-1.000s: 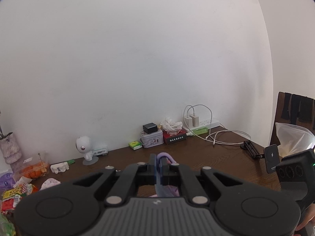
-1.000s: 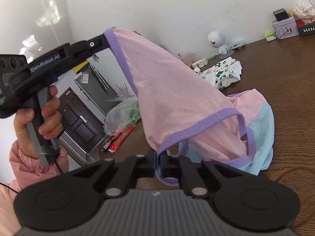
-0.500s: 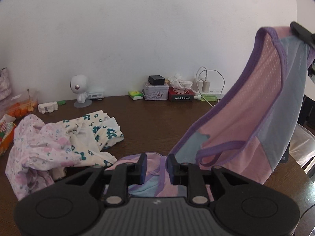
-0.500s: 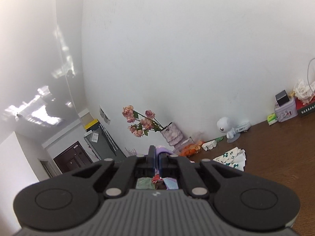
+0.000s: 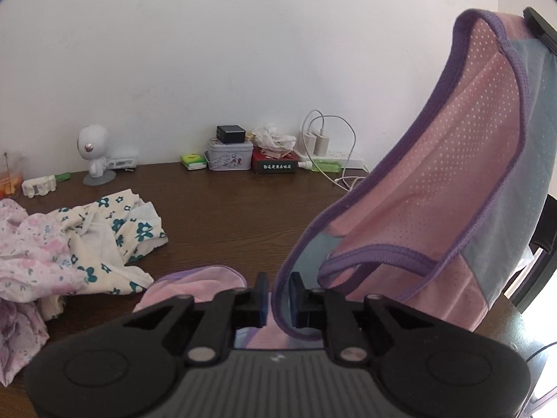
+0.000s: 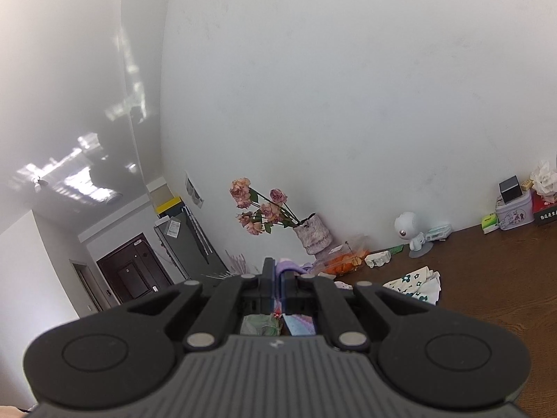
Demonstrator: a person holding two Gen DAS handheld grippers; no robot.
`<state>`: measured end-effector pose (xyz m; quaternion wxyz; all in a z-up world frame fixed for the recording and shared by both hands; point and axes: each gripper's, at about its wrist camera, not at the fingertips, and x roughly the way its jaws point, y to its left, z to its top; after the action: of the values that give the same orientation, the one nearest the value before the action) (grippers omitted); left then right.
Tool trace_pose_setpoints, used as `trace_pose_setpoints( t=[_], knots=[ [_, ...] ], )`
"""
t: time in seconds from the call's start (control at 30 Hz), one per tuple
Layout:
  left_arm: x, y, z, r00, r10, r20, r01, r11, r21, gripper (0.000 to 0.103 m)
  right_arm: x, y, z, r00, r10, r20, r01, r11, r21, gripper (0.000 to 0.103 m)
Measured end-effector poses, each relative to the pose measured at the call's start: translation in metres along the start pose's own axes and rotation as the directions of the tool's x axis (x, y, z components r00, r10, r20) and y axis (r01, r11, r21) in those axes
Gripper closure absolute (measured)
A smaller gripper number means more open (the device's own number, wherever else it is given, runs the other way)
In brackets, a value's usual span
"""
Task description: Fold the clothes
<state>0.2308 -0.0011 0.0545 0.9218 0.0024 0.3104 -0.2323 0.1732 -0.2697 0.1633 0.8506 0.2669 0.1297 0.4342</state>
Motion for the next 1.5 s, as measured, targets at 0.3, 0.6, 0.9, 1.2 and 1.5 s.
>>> trace_pose_setpoints(
  t=[0.3, 0.6, 0.9, 1.2, 1.5],
  knots=[
    [-0.045, -0.013, 0.015, 0.971, 0.187, 0.152, -0.205, 0.972, 0.116, 0.103, -0.032, -0.024, -0.012, 0.973, -0.219, -0.068, 0.219, 0.976, -0.003, 0.100],
    [-0.150, -0.045, 0.068, 0.867, 0.246, 0.434, -0.347, 0.922, 0.170, 0.102, -0.065, 0.014, 0.011, 0.978, -0.207, -0.026, 0.202, 0.970, -0.133, 0.100],
    [-0.025, -0.028, 0.196, 0.881, 0.346, 0.321, -0.357, 0.934, -0.029, 0.102, 0.046, -0.094, 0.108, 0.874, -0.477, -0.095, 0.479, 0.878, -0.008, 0.100],
    [-0.096, -0.062, 0.320, 0.653, 0.348, 0.673, -0.408, 0.910, -0.075, 0.102, 0.062, -0.002, 0.268, 0.838, -0.455, 0.302, 0.524, 0.824, -0.214, 0.100],
    [-0.078, -0.071, 0.207, 0.776, 0.308, 0.550, -0.401, 0.914, 0.054, 0.100, 0.039, 0.005, 0.192, 0.854, -0.482, 0.194, 0.519, 0.771, -0.369, 0.100]
  ],
)
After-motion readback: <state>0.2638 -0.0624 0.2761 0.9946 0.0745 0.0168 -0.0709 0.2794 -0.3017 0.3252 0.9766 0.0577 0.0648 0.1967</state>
